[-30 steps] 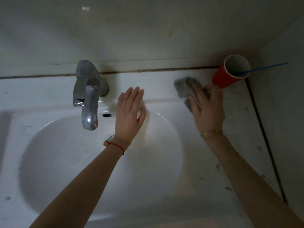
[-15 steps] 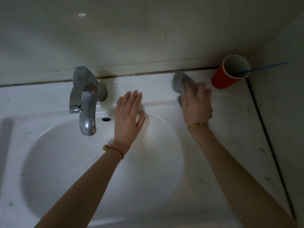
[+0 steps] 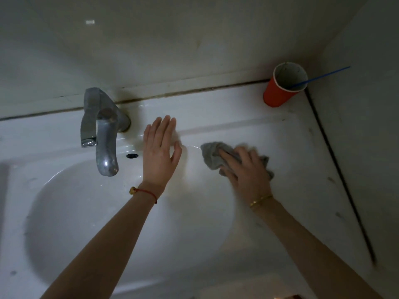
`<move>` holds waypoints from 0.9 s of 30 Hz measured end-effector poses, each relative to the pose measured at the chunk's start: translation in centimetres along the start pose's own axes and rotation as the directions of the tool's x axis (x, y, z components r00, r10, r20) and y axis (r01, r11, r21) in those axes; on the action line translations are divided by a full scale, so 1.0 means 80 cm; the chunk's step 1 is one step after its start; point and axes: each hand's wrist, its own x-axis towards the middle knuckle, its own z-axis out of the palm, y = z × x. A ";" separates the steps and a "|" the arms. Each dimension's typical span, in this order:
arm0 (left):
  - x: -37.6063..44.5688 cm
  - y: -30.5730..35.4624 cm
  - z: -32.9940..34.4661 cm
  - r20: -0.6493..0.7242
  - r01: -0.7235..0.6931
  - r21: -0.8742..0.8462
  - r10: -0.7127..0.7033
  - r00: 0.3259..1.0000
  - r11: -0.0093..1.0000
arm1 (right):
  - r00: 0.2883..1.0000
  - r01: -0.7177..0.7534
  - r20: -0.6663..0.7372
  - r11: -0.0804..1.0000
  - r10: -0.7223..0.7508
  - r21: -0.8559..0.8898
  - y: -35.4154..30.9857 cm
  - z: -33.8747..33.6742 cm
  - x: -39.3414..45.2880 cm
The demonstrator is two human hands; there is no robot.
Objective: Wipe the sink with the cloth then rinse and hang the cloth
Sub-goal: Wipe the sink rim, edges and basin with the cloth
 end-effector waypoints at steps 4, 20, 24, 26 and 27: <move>0.001 0.000 -0.002 -0.002 -0.007 -0.003 0.007 1.000 1.000 | 0.935 -0.354 -0.064 0.930 0.349 -0.094 0.077 -0.017 0.008; 0.000 0.003 -0.006 0.022 -0.004 -0.012 0.004 1.000 1.000 | 0.893 -0.449 -0.065 0.884 0.445 -0.129 0.063 -0.026 -0.011; -0.001 0.002 -0.006 0.038 -0.003 -0.016 0.003 0.999 1.000 | 0.880 -0.461 -0.191 0.881 0.436 -0.110 0.072 -0.048 -0.019; -0.001 0.001 -0.006 0.037 -0.009 -0.013 0.009 0.999 1.000 | 0.798 -0.577 -0.290 0.809 0.529 -0.114 0.098 -0.060 -0.004; 0.000 0.001 -0.006 0.036 -0.013 -0.013 0.014 0.999 1.000 | 0.791 -0.592 -0.293 0.794 0.538 -0.139 0.110 -0.062 0.008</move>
